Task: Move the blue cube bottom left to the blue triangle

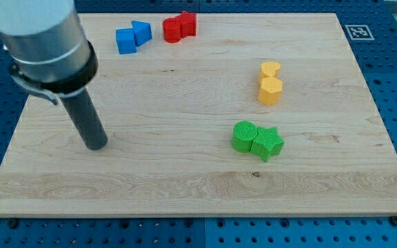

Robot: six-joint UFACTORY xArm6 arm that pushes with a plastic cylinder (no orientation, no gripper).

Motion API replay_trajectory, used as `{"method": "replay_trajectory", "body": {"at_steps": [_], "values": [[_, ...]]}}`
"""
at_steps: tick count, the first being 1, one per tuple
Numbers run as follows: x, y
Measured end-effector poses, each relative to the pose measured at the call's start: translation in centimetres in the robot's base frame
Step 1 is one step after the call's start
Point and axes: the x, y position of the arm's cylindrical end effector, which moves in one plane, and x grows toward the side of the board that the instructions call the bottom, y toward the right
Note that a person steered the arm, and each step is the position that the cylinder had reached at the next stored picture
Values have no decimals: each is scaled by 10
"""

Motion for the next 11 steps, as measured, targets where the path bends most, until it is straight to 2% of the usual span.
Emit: {"method": "replay_trajectory", "body": {"at_steps": [1, 2, 3, 4, 6, 8, 11], "values": [[-55, -5], [-127, -5], [-177, -5], [-178, -5], [-215, -28], [-242, 6], [-243, 41]]}}
